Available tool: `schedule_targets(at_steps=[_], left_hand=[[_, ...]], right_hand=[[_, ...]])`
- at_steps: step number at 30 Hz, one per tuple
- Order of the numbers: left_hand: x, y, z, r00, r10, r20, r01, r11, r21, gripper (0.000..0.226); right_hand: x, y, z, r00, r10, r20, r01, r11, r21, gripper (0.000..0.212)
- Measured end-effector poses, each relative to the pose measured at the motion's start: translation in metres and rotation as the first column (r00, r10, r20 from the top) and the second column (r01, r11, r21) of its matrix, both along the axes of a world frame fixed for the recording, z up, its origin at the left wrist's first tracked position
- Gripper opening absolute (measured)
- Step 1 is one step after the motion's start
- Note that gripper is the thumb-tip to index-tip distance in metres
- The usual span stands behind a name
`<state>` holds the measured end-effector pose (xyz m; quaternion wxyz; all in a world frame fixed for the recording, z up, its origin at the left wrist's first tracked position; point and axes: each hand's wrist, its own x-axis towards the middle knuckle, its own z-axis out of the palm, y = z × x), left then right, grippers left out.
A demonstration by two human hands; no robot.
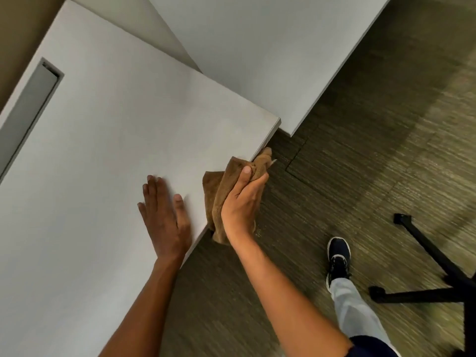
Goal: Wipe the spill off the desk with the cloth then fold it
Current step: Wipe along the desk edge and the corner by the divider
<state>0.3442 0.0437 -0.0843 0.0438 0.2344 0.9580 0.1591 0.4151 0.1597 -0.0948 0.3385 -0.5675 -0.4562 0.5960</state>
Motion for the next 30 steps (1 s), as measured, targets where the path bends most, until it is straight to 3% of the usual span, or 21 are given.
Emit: schedule_targets(at_steps=[9, 19, 24, 30], left_hand=[[-0.001, 0.001, 0.0, 1.0, -0.013, -0.006, 0.013, 0.999, -0.039, 0.065], [-0.004, -0.001, -0.001, 0.999, -0.047, 0.0, 0.047, 0.998, -0.032, 0.068], [-0.002, -0.001, -0.002, 0.999, -0.047, -0.018, 0.047, 0.999, 0.013, 0.065], [-0.003, -0.002, -0.006, 0.998, -0.056, -0.022, 0.056, 0.998, 0.029, 0.063]], right_hand=[[-0.003, -0.003, 0.006, 0.995, -0.033, 0.095, 0.025, 0.996, 0.088, 0.048], [0.006, -0.094, 0.013, 0.978, 0.06, 0.2, -0.085, 0.99, 0.116, 0.049], [0.004, -0.072, 0.015, 0.971, 0.019, 0.237, -0.061, 0.983, 0.171, 0.048], [-0.005, 0.021, 0.01, 0.968, -0.055, 0.246, 0.01, 0.983, 0.181, 0.048]])
